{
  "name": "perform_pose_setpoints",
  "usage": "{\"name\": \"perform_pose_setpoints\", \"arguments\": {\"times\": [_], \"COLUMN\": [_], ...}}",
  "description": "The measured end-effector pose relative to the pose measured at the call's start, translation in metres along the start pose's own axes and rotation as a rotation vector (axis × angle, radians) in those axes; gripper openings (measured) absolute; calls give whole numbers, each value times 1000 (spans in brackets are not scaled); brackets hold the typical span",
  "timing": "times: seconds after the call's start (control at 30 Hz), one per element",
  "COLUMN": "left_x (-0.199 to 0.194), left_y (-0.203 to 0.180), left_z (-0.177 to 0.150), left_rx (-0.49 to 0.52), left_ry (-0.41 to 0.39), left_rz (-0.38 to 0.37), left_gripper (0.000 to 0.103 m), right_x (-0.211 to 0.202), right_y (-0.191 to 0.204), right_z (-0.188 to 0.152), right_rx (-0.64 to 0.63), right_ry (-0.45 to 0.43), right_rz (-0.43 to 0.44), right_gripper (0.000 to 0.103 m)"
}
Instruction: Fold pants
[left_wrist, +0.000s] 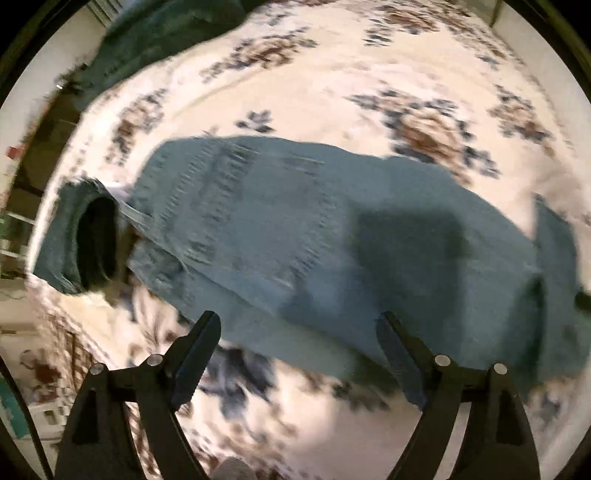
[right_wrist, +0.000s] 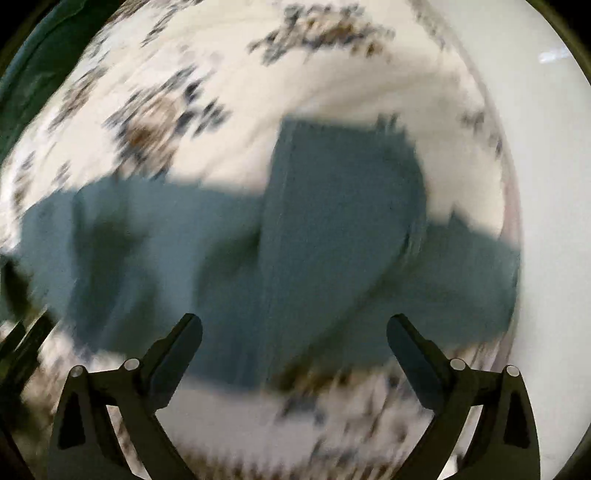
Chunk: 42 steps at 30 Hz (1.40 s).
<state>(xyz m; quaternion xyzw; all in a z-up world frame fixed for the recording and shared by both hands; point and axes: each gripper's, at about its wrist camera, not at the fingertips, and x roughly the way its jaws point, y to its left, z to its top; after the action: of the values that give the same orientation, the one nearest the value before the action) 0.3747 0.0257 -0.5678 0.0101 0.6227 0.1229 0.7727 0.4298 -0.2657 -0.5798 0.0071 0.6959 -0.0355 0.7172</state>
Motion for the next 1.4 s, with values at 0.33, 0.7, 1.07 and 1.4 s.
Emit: {"name": "perform_pose_setpoints", "arguments": {"times": [0.33,0.7,1.07,1.4], "left_x": [41,37,29,36], "left_y": [27,39,36,17], "left_z": [22,18,4,-5], "left_rx": [-51,-77,-148,-101], "left_ry": [11,28,42,74], "left_rz": [73,30,-64,-80], "left_gripper": [86,86,86,86], "right_x": [95,33,1,-62], "right_y": [46,-22,-256,-243], "right_z": [76,51,-58,-70], "right_rx": [-20,137,659,616], "right_ry": [13,-180,-283,-533], "right_rz": [-143,-140,-93,-69], "right_gripper": [75,3,3,2]}}
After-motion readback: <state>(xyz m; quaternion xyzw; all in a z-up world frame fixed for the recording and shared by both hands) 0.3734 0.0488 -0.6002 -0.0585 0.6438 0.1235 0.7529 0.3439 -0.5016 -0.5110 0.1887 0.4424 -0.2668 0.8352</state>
